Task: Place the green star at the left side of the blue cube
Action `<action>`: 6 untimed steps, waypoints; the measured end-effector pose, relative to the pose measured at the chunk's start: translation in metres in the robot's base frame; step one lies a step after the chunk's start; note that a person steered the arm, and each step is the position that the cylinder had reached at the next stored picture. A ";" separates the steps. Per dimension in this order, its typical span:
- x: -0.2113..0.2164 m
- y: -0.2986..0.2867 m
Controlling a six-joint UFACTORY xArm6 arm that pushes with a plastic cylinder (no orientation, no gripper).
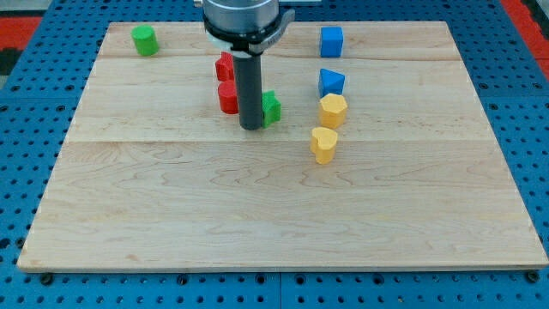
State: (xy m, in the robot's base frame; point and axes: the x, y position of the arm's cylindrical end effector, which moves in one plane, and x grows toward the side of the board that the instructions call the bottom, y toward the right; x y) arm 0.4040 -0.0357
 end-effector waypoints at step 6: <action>-0.086 0.055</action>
State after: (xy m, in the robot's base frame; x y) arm 0.3180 0.0188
